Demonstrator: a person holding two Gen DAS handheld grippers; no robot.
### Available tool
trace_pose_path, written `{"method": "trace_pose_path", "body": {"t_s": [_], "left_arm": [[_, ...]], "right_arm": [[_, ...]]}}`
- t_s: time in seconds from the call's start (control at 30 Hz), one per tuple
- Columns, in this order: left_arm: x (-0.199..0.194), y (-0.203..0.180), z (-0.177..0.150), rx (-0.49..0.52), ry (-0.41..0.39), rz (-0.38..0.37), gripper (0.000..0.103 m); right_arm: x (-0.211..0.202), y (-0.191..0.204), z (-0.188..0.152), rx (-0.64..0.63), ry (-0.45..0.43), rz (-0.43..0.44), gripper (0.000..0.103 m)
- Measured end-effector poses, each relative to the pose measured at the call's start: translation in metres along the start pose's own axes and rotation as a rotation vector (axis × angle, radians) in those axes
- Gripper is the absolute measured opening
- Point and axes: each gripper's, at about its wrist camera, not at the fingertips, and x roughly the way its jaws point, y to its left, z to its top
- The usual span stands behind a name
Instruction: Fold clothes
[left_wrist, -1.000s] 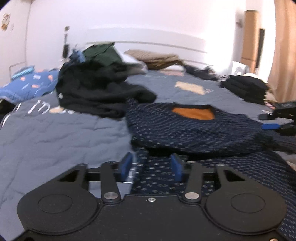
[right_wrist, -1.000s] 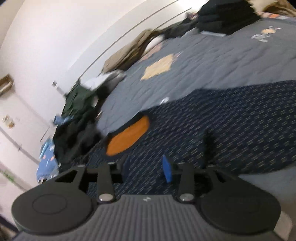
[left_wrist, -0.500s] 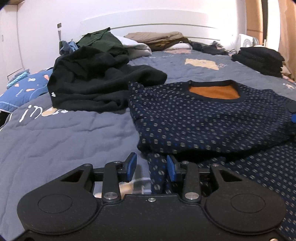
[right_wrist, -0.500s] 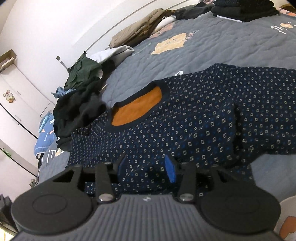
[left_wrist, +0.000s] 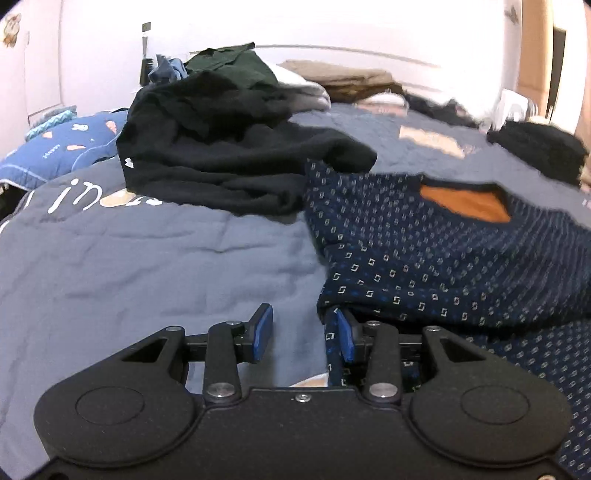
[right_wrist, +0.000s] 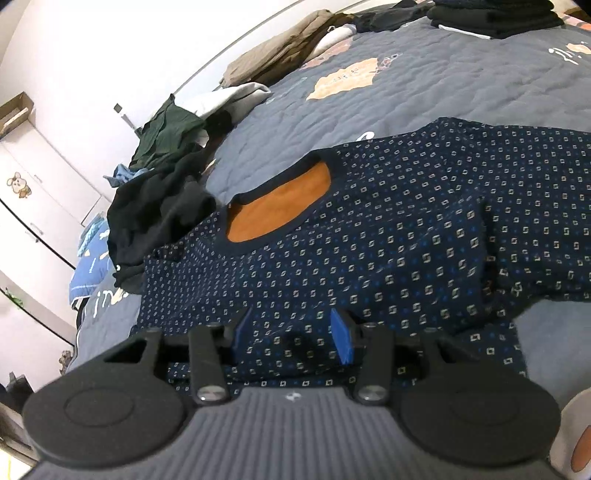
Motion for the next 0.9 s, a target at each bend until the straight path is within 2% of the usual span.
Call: {"method": "trace_pose_path", "body": {"t_s": [0.1,0.13,0.2,0.37,0.63,0.67,0.77,0.9], "left_arm": [[-0.001,0.001,0.002,-0.022,-0.005,-0.052,0.038],[-0.001,-0.001,0.002,-0.002,-0.007,-0.055,0.038],[-0.001,-0.021,-0.002,0.143,-0.032,0.012,0.038],[-0.002,-0.045,-0.007,0.249,-0.083,0.038,0.038],[0.007,-0.075,-0.026,0.509,-0.173,0.163,0.038],[0.007,-0.080,-0.029,0.551,-0.189,0.188,0.036],[0.004,-0.091,-0.040,0.686,-0.225,0.225,0.021],[0.004,-0.097,-0.052,0.794,-0.206,0.220,0.020]], "right_arm": [[-0.001,-0.002,0.001,0.008,-0.002,0.002,0.046],[-0.001,-0.003,0.001,0.012,-0.002,0.002,0.046],[0.000,-0.002,0.001,0.012,0.003,0.004,0.046],[0.004,0.004,-0.002,-0.005,0.018,0.008,0.046],[0.012,0.008,-0.008,-0.017,0.046,0.009,0.046],[0.013,0.008,-0.009,-0.015,0.049,0.007,0.046],[0.015,0.005,-0.010,-0.010,0.051,-0.002,0.046],[0.018,-0.002,-0.012,-0.001,0.055,-0.016,0.046]]}}
